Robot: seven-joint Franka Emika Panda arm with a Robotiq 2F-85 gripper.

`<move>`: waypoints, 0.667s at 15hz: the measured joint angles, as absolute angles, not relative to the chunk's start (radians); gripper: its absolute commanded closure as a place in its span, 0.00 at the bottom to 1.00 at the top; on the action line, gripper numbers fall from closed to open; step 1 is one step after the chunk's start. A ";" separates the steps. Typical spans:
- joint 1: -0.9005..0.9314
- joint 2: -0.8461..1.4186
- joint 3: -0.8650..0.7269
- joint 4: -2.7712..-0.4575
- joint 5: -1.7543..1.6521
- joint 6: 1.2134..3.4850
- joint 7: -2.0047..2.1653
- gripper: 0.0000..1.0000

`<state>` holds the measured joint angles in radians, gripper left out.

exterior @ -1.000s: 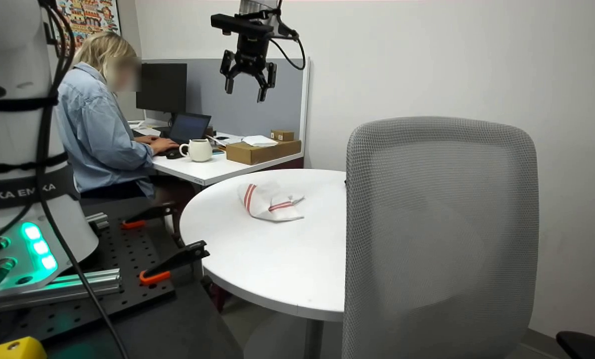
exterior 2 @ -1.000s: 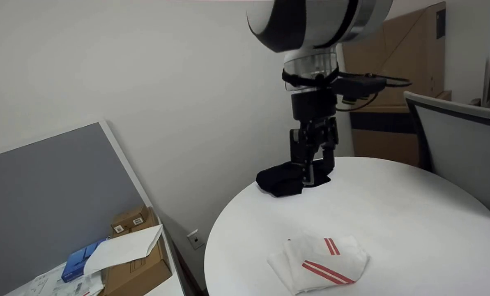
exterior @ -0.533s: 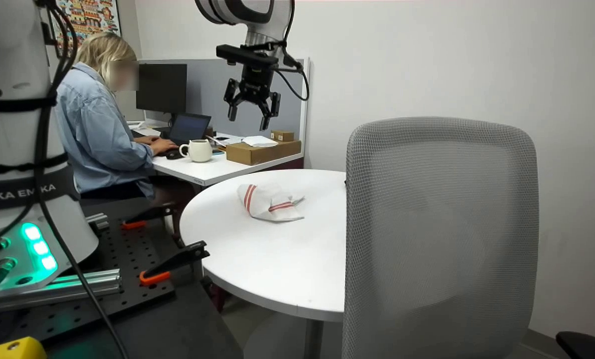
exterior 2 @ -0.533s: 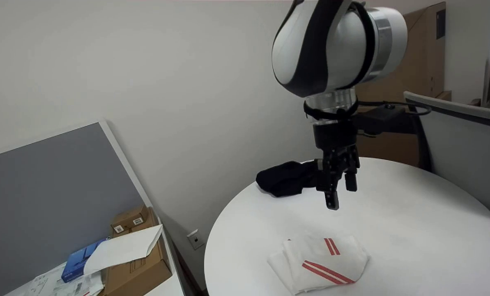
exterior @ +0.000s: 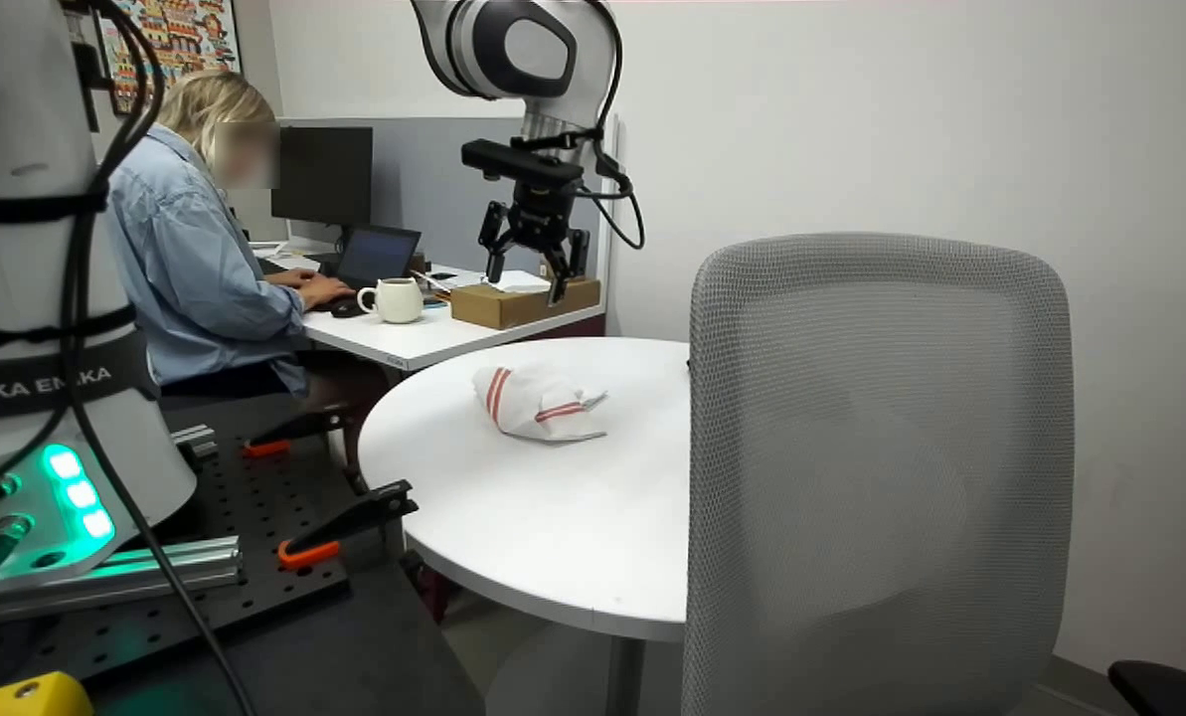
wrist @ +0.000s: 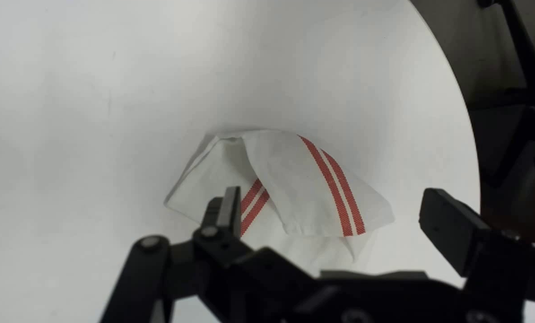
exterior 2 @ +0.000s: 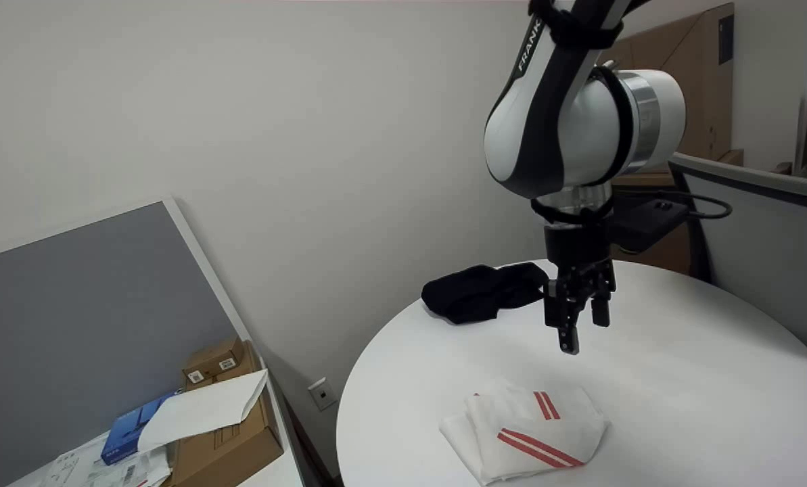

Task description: Place the towel on the backrest of the grey chair

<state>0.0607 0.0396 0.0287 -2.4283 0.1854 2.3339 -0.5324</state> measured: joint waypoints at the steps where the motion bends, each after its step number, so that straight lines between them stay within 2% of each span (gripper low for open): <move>1: 0.051 0.055 0.029 -2.424 0.187 2.343 -0.535 0.00; 10: -0.016 0.233 0.041 -2.337 0.198 2.400 -0.546 0.00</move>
<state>-0.0155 0.2332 0.0411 -2.3366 0.1984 2.4001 -0.5463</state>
